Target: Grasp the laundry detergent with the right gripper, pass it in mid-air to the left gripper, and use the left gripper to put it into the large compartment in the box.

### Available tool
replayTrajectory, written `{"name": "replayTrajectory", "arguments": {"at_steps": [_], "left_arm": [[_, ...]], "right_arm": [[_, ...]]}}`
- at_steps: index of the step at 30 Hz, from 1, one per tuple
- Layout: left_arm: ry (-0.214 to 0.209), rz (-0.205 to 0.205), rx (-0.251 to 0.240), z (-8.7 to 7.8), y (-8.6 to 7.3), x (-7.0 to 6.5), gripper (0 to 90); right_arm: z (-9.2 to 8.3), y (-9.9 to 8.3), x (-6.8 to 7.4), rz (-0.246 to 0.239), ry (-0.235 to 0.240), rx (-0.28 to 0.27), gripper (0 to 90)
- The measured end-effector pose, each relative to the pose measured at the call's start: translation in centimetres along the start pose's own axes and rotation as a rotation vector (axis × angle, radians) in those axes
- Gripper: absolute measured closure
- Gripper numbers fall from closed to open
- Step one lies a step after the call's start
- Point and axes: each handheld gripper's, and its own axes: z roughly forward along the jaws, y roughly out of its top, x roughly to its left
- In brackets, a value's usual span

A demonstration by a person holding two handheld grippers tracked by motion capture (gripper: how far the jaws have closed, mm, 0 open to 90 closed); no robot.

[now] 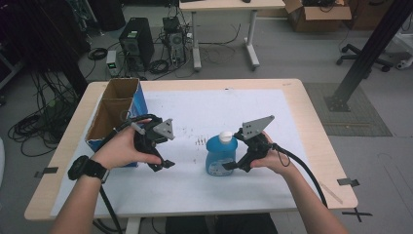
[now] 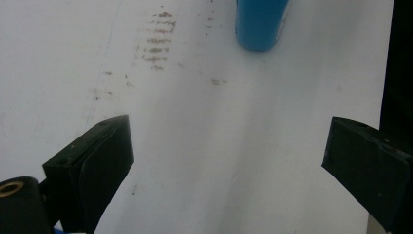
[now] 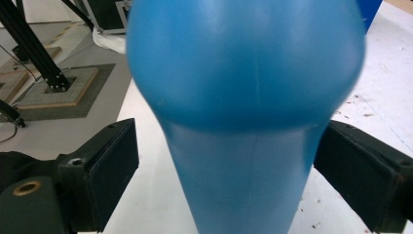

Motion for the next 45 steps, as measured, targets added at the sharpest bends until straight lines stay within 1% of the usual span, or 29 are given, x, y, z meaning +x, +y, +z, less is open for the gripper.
{"name": "replayTrajectory", "arguments": {"at_steps": [4, 6, 7, 10, 15, 19, 21, 31, 37, 43, 45], "left_arm": [[0.001, 0.004, 0.003, -0.01, 0.01, -0.05, 4.8], [0.000, 0.008, 0.001, 0.00, 0.04, -0.08, 5.0], [0.000, 0.003, -0.005, 0.02, 0.05, -0.15, 5.0], [0.000, 0.012, -0.002, -0.04, 0.11, -0.14, 5.1], [0.002, 0.004, -0.008, -0.09, 0.06, -0.14, 5.1], [0.001, 0.007, -0.006, -0.07, -0.05, -0.11, 5.1], [0.000, 0.000, -0.009, -0.02, -0.12, -0.16, 5.1], [-0.004, 0.007, -0.010, -0.06, -0.01, -0.25, 5.3], [-0.004, 0.010, -0.007, -0.04, 0.02, -0.23, 5.5], [-0.004, 0.011, -0.005, 0.01, -0.02, -0.23, 5.5], [-0.008, 0.010, -0.003, 0.02, -0.06, -0.25, 5.6]], "right_arm": [[0.31, -0.13, -0.03, 0.000, -0.002, 0.005, 10.2], [0.39, -0.15, -0.03, -0.001, -0.004, 0.002, 10.6], [0.42, -0.14, -0.04, -0.001, -0.005, -0.002, 10.8], [0.54, -0.09, -0.06, -0.005, -0.003, -0.008, 11.3], [0.85, -0.11, -0.08, -0.008, -0.001, -0.011, 12.8], [0.98, -0.21, -0.10, -0.005, 0.001, -0.013, 13.4], [1.01, -0.22, -0.10, -0.004, 0.002, -0.018, 13.9], [1.02, -0.22, -0.07, -0.005, 0.006, -0.024, 15.1], [1.04, -0.22, -0.04, -0.010, 0.009, -0.029, 18.1], [1.02, -0.21, -0.05, -0.011, 0.002, -0.034, 20.3], [0.99, -0.22, -0.09, -0.011, 0.007, -0.039, 22.7]]}}
